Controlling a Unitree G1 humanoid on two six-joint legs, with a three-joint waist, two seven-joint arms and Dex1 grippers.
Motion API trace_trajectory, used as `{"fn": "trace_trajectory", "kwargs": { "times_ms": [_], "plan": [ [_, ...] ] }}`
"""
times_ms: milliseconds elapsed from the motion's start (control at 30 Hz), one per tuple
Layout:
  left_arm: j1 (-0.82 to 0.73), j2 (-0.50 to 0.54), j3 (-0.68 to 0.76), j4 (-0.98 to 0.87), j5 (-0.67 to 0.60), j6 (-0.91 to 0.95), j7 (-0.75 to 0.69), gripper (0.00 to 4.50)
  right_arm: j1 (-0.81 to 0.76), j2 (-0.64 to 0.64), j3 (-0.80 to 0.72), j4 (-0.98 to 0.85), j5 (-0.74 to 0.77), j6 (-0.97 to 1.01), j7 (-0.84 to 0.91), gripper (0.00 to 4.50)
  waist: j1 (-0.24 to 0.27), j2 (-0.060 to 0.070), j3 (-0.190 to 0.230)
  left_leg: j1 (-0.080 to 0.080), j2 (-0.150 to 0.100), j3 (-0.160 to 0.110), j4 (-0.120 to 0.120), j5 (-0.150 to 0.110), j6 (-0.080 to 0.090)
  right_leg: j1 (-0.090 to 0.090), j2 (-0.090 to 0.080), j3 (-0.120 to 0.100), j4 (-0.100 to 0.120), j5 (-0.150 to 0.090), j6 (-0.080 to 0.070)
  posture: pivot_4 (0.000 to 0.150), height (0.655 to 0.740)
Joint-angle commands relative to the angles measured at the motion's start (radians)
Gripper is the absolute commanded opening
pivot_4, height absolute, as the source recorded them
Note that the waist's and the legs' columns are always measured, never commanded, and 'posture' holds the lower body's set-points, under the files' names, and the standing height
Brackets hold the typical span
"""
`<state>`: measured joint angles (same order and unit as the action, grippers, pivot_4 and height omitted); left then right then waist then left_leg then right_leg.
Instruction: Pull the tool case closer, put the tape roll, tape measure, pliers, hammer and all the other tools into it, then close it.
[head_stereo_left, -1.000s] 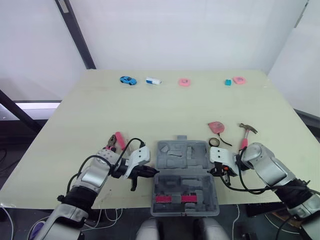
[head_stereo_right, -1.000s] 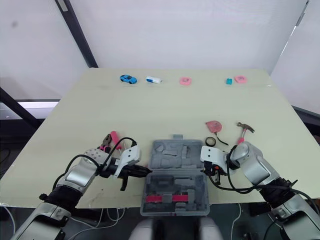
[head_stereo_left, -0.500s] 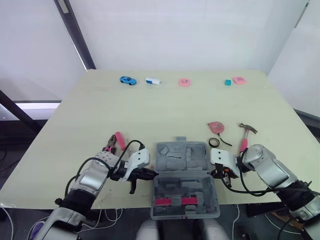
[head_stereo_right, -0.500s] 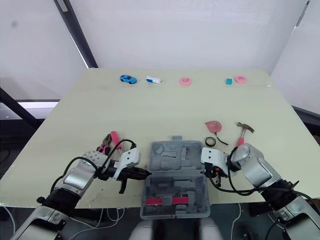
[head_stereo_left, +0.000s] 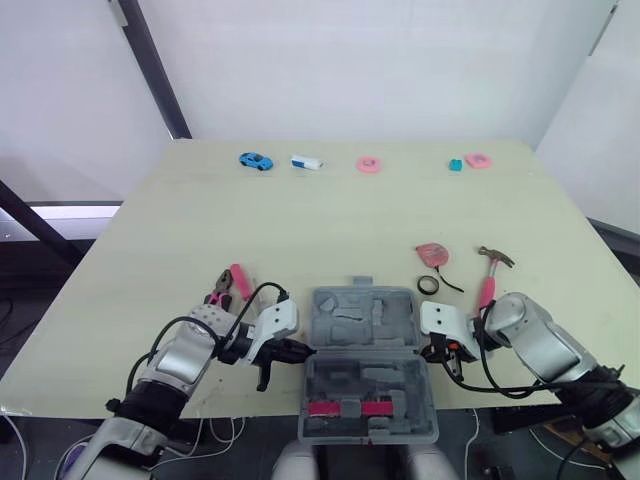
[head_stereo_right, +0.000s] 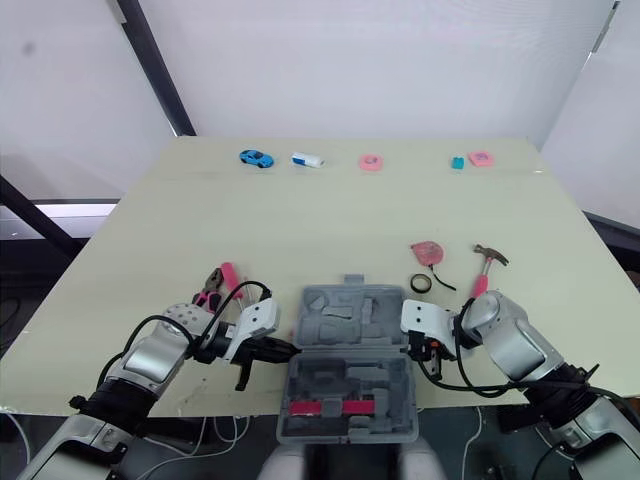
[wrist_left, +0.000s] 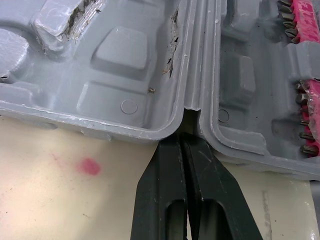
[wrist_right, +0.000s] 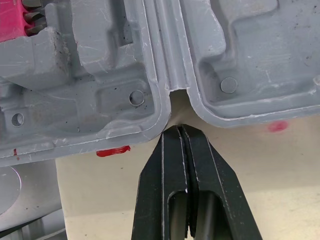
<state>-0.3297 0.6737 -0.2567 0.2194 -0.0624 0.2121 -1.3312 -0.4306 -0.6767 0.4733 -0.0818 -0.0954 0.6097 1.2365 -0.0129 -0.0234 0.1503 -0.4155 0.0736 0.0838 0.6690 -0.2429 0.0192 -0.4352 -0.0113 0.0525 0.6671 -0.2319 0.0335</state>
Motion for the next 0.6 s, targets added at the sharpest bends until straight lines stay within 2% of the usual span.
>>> {"fn": "trace_trajectory", "kwargs": {
  "times_ms": [33,600],
  "plan": [
    [0.024,0.011,-0.036,-0.018,0.007,0.011,-0.017,0.13,0.015,-0.006,0.022,-0.019,0.011,0.005,0.005,0.0,0.0,0.0,0.0,0.0,0.0,0.0,0.0,0.0,0.0,0.0,0.0,0.0,0.0,0.0,0.0,0.15,0.74],
    [0.008,-0.001,-0.048,-0.012,0.009,0.014,-0.005,0.13,0.012,-0.019,0.007,-0.002,0.012,-0.001,-0.004,0.0,0.002,0.0,0.0,0.0,0.0,0.0,0.0,0.0,0.0,0.0,0.0,0.0,0.0,0.0,0.0,0.15,0.74]
  ]
}}
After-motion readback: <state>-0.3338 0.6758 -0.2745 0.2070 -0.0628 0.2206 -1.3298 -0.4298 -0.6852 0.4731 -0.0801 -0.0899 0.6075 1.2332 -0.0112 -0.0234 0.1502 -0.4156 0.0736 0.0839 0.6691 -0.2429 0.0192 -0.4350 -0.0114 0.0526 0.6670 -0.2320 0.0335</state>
